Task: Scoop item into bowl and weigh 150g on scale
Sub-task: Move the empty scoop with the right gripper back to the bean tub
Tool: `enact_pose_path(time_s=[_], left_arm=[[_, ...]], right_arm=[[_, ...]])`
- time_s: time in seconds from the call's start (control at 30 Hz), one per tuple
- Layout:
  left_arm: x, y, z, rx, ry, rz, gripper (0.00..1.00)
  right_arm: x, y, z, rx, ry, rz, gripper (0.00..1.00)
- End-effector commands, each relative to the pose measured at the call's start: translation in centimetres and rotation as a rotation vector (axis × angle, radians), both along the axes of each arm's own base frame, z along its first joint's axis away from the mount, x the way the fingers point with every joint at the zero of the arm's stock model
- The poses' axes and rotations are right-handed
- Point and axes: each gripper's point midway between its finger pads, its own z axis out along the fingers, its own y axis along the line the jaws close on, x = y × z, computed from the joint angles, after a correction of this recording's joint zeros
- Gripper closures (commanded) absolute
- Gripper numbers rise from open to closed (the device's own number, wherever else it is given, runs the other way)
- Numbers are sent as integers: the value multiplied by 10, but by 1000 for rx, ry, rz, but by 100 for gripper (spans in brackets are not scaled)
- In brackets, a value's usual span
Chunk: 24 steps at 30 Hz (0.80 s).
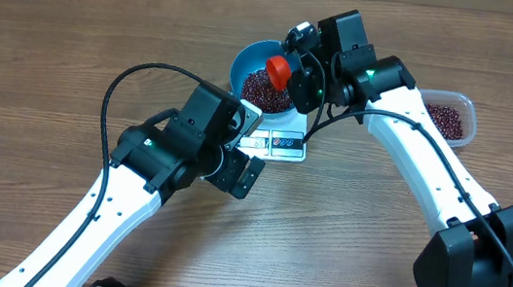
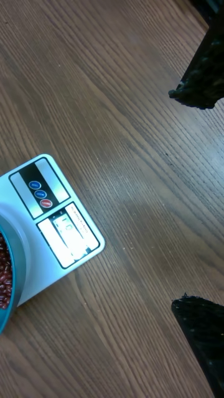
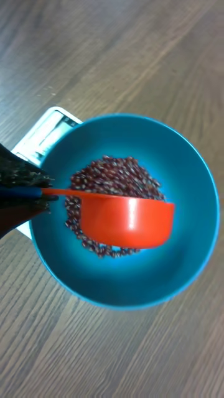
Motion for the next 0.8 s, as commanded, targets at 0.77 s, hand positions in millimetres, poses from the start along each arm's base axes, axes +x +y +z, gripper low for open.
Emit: enact_pose_path(time_s=[0.77], left_arm=[[-2,-4,2,-14,-1,-12,0]], right_arm=[[-41,-306,92,0,51,-914,96]])
